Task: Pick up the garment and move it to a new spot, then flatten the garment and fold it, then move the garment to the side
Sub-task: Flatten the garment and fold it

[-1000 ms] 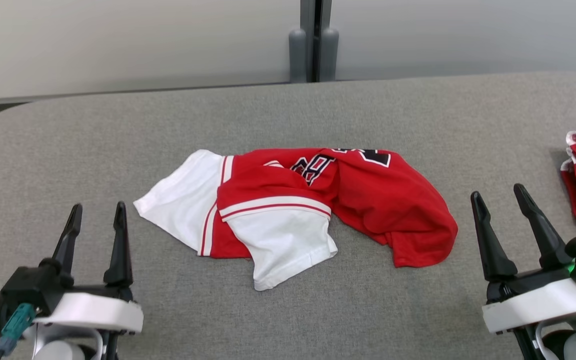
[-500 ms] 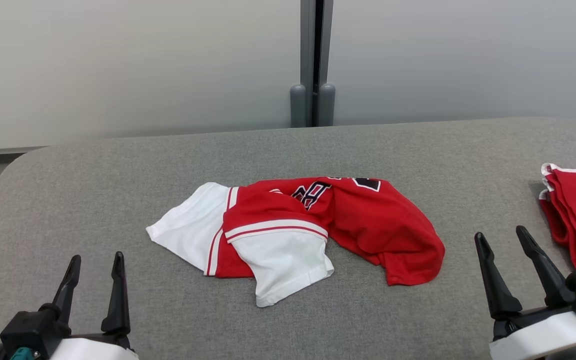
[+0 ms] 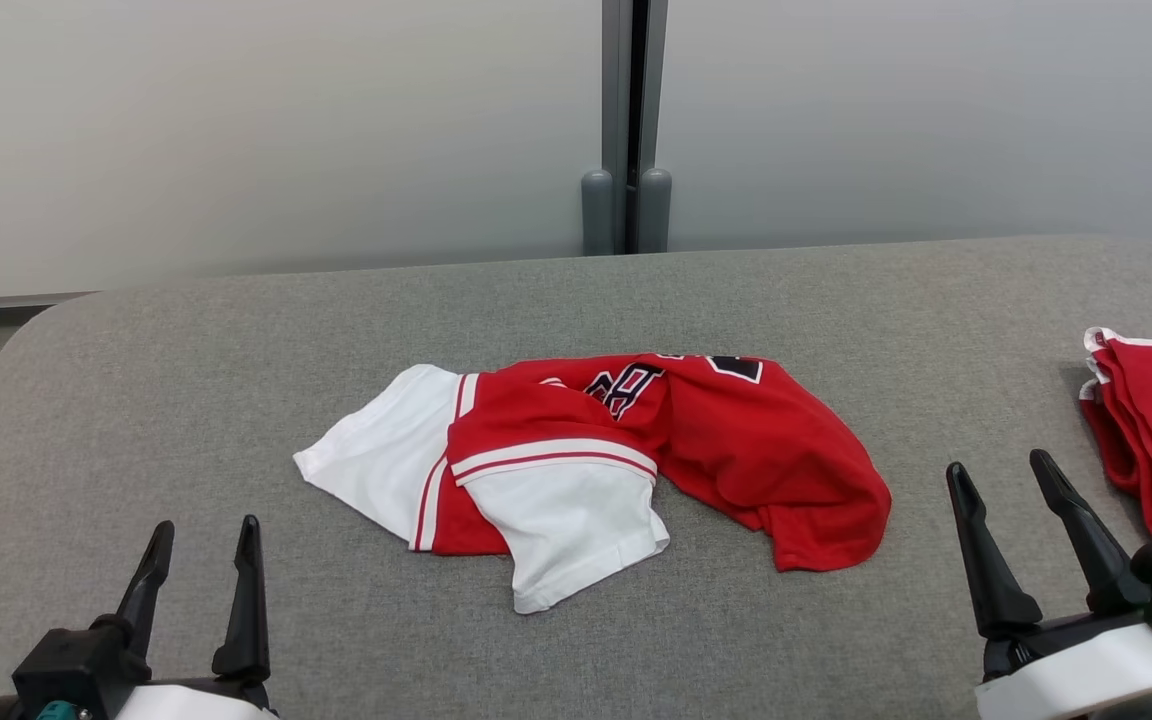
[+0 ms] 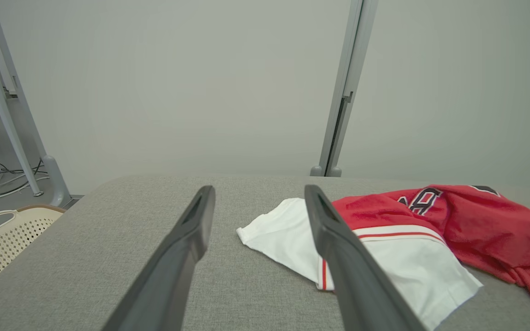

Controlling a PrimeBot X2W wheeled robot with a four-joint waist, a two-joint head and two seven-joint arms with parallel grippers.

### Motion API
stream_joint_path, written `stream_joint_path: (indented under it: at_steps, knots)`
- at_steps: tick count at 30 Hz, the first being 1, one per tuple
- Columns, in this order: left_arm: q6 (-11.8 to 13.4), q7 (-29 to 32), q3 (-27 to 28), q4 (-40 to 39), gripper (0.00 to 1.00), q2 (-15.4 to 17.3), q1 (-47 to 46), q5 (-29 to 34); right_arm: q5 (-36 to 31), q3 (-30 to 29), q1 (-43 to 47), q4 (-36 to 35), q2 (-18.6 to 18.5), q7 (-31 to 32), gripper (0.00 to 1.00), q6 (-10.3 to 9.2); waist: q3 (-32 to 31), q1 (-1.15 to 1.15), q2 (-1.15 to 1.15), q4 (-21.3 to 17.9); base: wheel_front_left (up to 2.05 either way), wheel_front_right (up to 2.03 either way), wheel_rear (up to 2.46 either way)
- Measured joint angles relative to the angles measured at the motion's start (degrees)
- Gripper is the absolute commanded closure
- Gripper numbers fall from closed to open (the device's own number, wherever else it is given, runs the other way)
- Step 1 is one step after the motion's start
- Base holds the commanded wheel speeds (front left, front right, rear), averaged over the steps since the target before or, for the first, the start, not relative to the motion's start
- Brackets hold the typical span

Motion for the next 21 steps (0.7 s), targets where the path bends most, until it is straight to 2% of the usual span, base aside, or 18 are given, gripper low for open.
stream_joint_path:
  at_steps: [16, 21]
  knots:
    - [0.31, 0.01, -1.13, -1.04, 0.0, -0.1, -1.44, 0.1, -0.01, -0.41, -0.14, -0.01, 0.56, 0.0, 0.0, 0.0, 1.49, 0.0, 0.0, 0.65, 0.0, 0.0, 0.0]
    - [-1.24, 1.03, -4.63, -0.96, 0.0, -1.15, -6.03, 0.8, -0.01, -0.54, -1.37, 0.12, 0.86, -0.4, 0.0, 0.0, 4.52, 0.0, 0.0, 1.14, 0.0, 0.0, 0.0]
